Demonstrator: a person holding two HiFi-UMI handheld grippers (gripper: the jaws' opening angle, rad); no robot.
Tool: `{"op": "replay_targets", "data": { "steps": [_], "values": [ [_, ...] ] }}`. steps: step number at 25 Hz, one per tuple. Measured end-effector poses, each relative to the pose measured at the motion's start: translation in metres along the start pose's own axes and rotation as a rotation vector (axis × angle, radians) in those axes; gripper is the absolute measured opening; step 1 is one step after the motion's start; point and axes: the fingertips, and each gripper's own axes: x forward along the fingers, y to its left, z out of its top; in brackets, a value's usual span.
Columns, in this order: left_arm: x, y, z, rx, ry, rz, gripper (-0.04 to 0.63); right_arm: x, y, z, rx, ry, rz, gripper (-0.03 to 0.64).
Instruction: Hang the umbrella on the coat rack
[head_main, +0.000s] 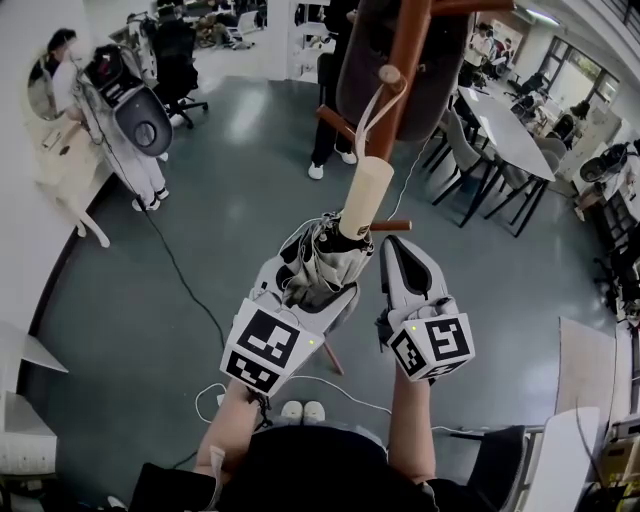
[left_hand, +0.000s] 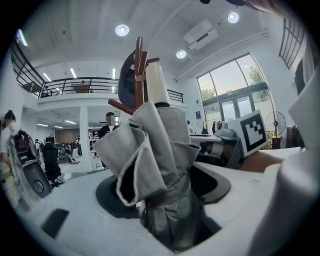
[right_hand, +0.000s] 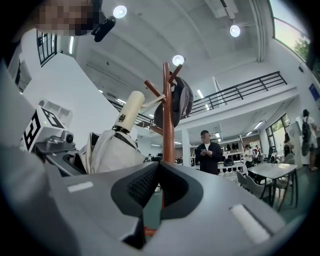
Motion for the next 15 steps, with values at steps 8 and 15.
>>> {"op": "replay_targets", "data": {
  "steps": [8, 15],
  "values": [
    [0.007, 0.004, -0.032, -0.018, 0.017, 0.023, 0.307, 0.010, 0.006, -0.010, 0.008, 0.009, 0.009, 0.009],
    [0.029, -0.001, -0.025, -0.010, -0.134, 0.077, 0.314, 0.006, -0.002, -0.019, -0.037, -0.022, -0.039, 0.008]
  ]
}}
